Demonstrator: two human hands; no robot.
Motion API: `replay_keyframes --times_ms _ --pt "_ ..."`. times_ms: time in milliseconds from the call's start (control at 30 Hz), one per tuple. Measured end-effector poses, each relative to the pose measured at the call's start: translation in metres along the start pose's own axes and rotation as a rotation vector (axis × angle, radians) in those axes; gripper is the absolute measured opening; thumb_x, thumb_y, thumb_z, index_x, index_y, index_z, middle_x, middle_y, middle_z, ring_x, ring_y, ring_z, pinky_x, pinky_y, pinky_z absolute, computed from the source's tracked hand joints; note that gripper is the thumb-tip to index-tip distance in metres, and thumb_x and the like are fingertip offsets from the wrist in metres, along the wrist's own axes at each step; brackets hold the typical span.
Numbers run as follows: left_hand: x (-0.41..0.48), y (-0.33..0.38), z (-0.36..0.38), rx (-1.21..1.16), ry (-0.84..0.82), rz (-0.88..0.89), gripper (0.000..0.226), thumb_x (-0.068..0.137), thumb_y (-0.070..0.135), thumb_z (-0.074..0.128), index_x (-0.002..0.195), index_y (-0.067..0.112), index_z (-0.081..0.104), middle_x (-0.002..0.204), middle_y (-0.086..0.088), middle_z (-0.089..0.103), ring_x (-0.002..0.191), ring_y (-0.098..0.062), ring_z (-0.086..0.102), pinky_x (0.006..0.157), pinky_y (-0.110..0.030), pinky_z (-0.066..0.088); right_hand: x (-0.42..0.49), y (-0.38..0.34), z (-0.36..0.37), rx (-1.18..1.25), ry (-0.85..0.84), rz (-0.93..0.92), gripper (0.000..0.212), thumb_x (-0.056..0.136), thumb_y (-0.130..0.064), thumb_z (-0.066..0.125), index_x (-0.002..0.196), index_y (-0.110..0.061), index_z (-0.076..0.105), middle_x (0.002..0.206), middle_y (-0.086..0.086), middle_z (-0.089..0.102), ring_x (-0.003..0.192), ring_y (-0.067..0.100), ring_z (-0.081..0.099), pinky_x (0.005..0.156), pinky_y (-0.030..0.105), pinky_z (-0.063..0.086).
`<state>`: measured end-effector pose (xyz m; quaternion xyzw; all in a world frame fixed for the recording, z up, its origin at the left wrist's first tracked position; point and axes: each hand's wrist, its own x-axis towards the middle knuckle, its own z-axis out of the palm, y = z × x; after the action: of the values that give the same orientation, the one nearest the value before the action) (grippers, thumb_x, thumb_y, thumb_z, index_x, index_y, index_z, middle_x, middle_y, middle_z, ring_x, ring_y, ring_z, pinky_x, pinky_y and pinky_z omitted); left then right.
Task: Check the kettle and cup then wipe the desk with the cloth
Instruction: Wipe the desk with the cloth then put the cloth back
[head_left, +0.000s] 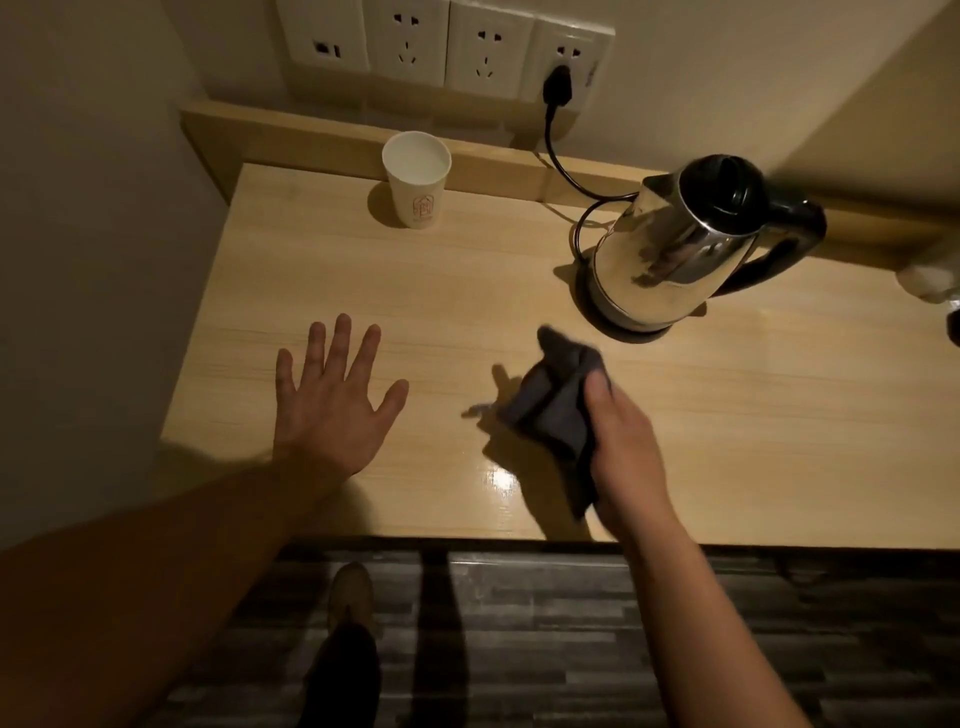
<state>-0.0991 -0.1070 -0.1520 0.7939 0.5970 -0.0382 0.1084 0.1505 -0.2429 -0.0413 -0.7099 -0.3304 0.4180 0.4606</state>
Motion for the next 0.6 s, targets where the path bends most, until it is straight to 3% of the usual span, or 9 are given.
replay_keyframes --times_ms 67,133,200,267,333,367,500,600 --pt "0.001 0.0 0.0 0.012 -0.023 -0.01 0.081 0.092 0.08 -0.007 0.162 0.04 -0.018 0.171 0.003 -0.024 0.159 -0.023 -0.021 0.127 -0.058 -0.008 0.047 -0.021 0.0 -0.12 0.021 -0.143 0.037 0.104 -0.056 0.046 0.105 -0.032 0.074 0.096 -0.007 0.077 0.09 0.005 0.07 0.078 0.027 0.055" --pt "0.003 -0.001 0.0 0.014 -0.035 -0.011 0.081 0.091 0.08 -0.009 0.16 0.04 -0.022 0.171 0.003 -0.025 0.158 -0.023 -0.022 0.127 -0.057 -0.009 0.1 -0.029 0.008 -0.405 0.017 -0.285 0.035 0.109 -0.05 0.044 0.115 -0.025 0.069 0.097 -0.004 0.071 0.091 0.011 0.066 0.084 0.036 0.051" --pt "0.002 -0.001 0.0 0.014 -0.012 0.002 0.081 0.092 0.08 -0.006 0.161 0.04 -0.019 0.172 0.001 -0.02 0.159 -0.024 -0.017 0.127 -0.058 -0.006 0.15 -0.026 0.02 -0.772 0.022 -0.373 0.042 0.111 -0.049 0.039 0.141 -0.026 0.058 0.123 0.003 0.068 0.115 0.023 0.062 0.101 0.051 0.044" --pt "-0.001 -0.001 0.0 -0.006 0.064 0.031 0.081 0.096 0.078 0.007 0.165 0.037 -0.004 0.174 -0.002 -0.005 0.161 -0.027 -0.004 0.128 -0.059 0.002 0.182 -0.016 0.034 -0.972 -0.041 -0.339 0.053 0.111 -0.052 0.033 0.159 -0.031 0.039 0.16 0.008 0.046 0.149 0.032 0.037 0.118 0.058 0.031" --pt "-0.004 -0.002 0.003 -0.022 0.138 0.067 0.079 0.1 0.074 0.02 0.166 0.032 0.012 0.174 -0.006 0.009 0.16 -0.03 0.008 0.126 -0.062 0.01 0.195 -0.002 0.043 -1.04 -0.145 -0.267 0.061 0.109 -0.06 0.029 0.165 -0.038 0.021 0.176 0.004 0.015 0.162 0.029 0.004 0.126 0.058 0.015" --pt "-0.004 -0.002 0.004 -0.023 0.161 0.081 0.078 0.101 0.072 0.023 0.166 0.031 0.016 0.173 -0.007 0.014 0.16 -0.032 0.012 0.126 -0.063 0.013 0.197 0.006 0.045 -1.047 -0.166 -0.254 0.064 0.107 -0.066 0.027 0.165 -0.043 0.016 0.177 0.001 0.007 0.162 0.027 -0.005 0.126 0.057 0.01" --pt "-0.002 -0.004 0.007 -0.006 0.171 0.094 0.077 0.101 0.07 0.026 0.166 0.029 0.019 0.173 -0.01 0.016 0.16 -0.033 0.014 0.126 -0.064 0.014 0.19 0.02 0.044 -1.075 -0.148 -0.258 0.07 0.097 -0.082 0.017 0.161 -0.055 0.011 0.177 -0.003 0.001 0.162 0.024 -0.01 0.127 0.052 0.003" --pt "0.001 -0.003 0.006 -0.028 0.087 0.055 0.079 0.1 0.076 0.015 0.166 0.034 0.007 0.176 -0.005 0.003 0.161 -0.03 0.001 0.127 -0.063 0.004 0.166 0.03 0.04 -1.127 -0.128 -0.277 0.068 0.096 -0.084 0.011 0.159 -0.059 0.006 0.177 -0.004 0.0 0.162 0.023 -0.011 0.128 0.048 0.001"
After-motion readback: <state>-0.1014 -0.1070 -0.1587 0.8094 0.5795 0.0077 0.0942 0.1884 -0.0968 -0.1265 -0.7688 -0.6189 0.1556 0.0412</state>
